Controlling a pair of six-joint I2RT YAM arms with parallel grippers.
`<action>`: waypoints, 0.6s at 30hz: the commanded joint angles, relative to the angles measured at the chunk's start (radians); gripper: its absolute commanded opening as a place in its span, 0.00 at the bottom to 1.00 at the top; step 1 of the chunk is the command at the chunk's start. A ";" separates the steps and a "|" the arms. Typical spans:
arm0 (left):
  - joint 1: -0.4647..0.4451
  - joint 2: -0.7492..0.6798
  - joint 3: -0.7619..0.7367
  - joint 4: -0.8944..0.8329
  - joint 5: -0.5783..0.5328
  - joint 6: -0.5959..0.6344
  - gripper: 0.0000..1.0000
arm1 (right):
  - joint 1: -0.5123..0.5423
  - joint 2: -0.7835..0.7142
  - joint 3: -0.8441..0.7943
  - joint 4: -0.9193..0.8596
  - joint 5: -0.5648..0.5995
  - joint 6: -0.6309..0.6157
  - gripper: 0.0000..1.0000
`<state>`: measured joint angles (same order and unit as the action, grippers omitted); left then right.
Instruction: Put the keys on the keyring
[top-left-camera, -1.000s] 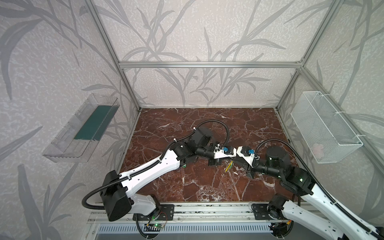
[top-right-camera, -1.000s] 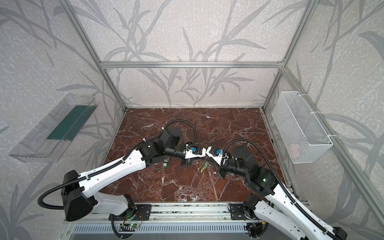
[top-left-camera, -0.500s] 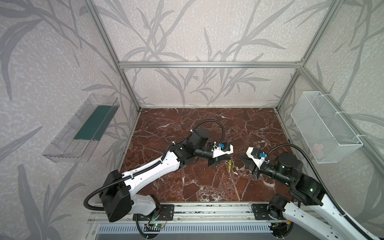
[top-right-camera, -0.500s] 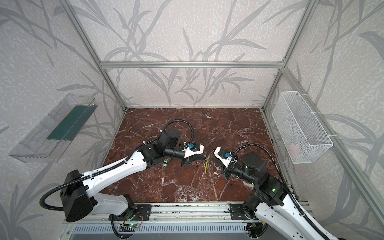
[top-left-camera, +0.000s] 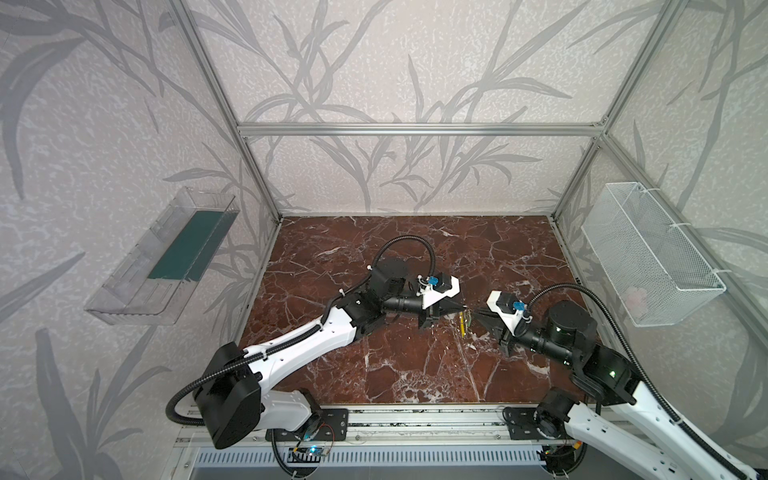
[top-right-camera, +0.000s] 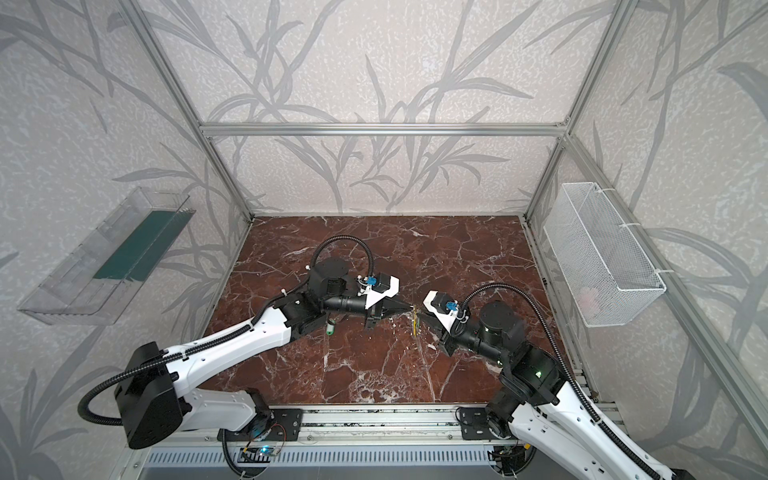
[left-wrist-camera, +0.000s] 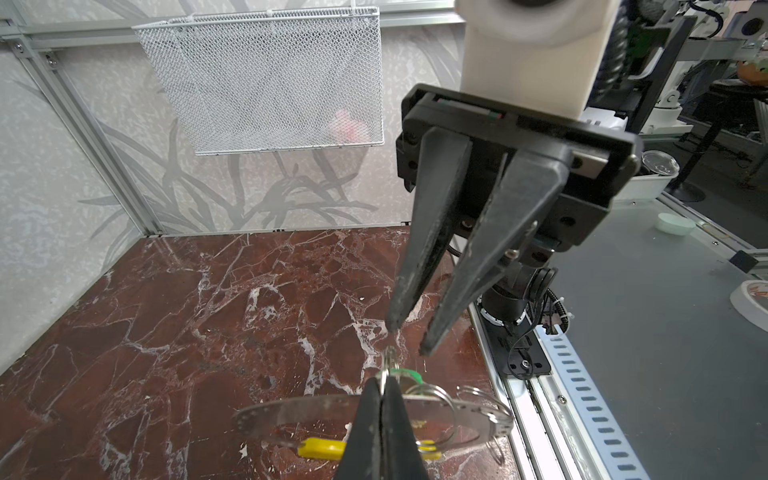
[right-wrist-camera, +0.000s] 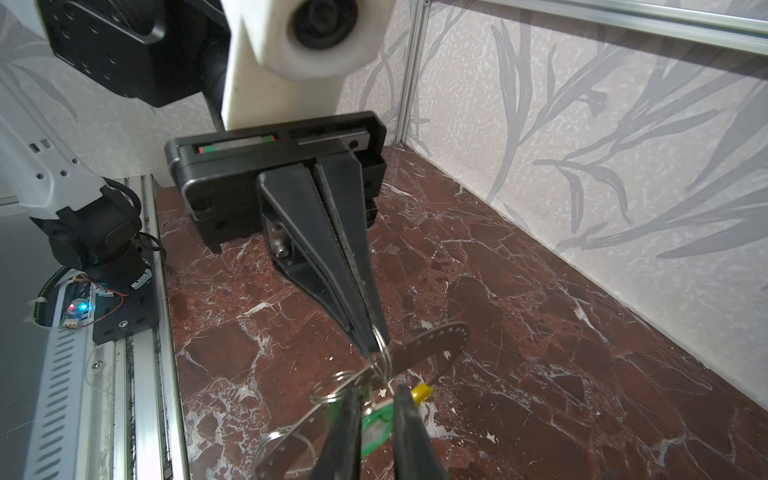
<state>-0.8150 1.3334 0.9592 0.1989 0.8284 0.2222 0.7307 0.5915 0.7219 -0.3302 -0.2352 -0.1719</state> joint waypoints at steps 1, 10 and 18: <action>0.005 -0.035 -0.013 0.069 0.039 -0.030 0.00 | -0.005 0.006 0.001 0.049 -0.025 0.004 0.17; 0.006 -0.041 -0.018 0.083 0.079 -0.035 0.00 | -0.005 0.016 0.001 0.051 -0.023 -0.006 0.17; 0.006 -0.034 -0.008 0.080 0.090 -0.027 0.00 | -0.005 0.017 0.003 0.042 -0.042 -0.018 0.15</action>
<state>-0.8131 1.3289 0.9482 0.2413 0.8875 0.1997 0.7307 0.6083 0.7219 -0.3035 -0.2562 -0.1810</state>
